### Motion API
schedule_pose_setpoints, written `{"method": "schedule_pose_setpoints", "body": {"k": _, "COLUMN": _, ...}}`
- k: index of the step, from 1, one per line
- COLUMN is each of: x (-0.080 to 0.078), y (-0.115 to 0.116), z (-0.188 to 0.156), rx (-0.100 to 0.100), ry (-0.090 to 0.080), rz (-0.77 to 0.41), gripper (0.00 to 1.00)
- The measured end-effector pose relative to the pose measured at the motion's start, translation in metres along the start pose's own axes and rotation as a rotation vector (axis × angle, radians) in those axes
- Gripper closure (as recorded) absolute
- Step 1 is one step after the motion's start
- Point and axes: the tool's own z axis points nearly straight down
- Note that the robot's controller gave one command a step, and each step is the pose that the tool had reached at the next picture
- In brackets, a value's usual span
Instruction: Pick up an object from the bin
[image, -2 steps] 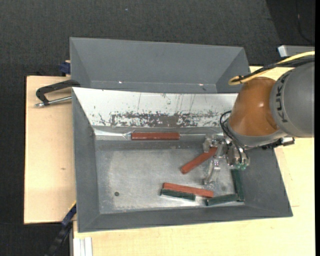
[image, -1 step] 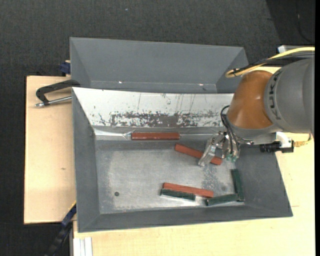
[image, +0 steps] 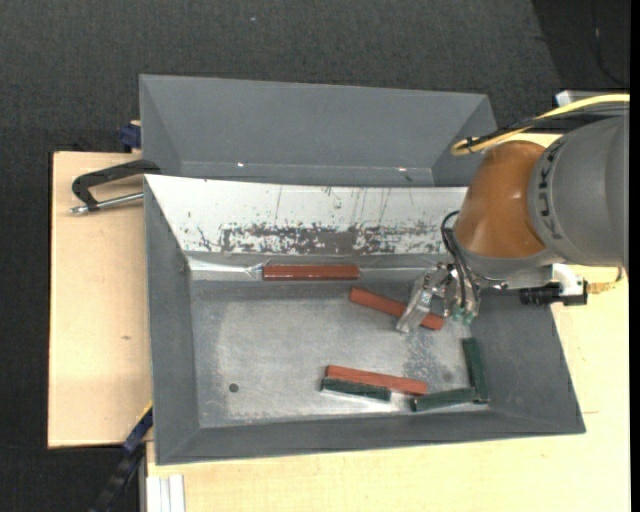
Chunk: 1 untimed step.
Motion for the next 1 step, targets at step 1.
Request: {"method": "schedule_pose_setpoints", "body": {"k": 1, "x": -0.0238, "y": -0.0078, "z": -0.145, "rx": -0.001, "ry": -0.002, "rz": 0.001, "gripper": 1.0}}
